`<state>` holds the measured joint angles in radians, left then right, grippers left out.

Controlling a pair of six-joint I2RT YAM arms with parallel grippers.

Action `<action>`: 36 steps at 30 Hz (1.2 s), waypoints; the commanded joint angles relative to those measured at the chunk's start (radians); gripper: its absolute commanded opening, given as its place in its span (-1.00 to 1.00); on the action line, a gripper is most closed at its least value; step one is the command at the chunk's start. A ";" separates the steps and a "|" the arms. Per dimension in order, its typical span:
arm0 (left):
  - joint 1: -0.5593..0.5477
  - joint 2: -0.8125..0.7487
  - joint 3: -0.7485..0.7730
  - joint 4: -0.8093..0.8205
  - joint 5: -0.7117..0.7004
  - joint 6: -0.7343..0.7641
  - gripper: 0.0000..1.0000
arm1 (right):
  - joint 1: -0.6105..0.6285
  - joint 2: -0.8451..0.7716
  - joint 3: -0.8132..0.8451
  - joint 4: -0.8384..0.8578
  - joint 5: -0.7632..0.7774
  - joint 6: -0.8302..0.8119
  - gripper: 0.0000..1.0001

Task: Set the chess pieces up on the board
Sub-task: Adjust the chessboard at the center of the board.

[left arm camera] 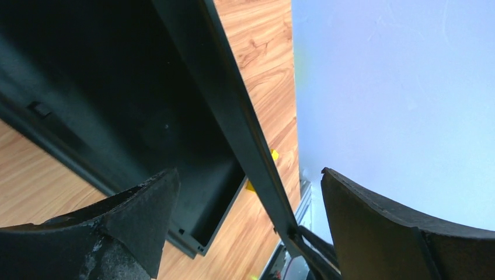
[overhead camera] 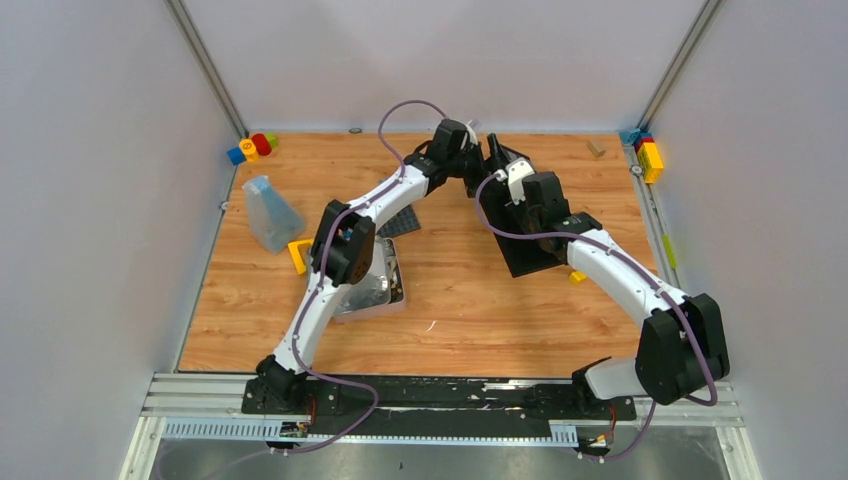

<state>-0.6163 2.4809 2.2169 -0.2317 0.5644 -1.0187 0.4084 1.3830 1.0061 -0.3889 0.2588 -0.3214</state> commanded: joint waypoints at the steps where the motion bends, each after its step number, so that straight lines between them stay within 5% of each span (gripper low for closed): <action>1: -0.035 0.045 0.084 0.068 -0.020 -0.074 0.92 | -0.002 -0.028 0.004 0.049 -0.039 0.012 -1.00; 7: -0.059 0.083 0.114 0.109 -0.029 -0.125 0.69 | -0.001 -0.033 0.005 0.049 -0.045 0.013 -1.00; 22: -0.076 0.072 0.104 0.209 -0.005 -0.180 -0.25 | -0.001 -0.085 0.020 0.022 -0.040 -0.004 -0.99; 25: -0.068 0.035 0.100 0.224 0.011 -0.153 -0.48 | -0.004 -0.133 0.036 0.015 -0.024 -0.017 -0.76; 30: -0.062 -0.031 0.118 0.241 0.048 -0.113 -0.91 | -0.046 -0.237 0.097 -0.008 -0.042 -0.011 0.02; 36: -0.062 -0.117 0.096 0.352 0.122 -0.144 -1.00 | -0.107 -0.332 0.168 -0.022 -0.075 0.003 0.17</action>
<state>-0.6811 2.5523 2.2822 -0.0818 0.6037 -1.1992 0.3321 1.1103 1.1118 -0.4282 0.2085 -0.3317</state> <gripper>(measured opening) 0.375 0.575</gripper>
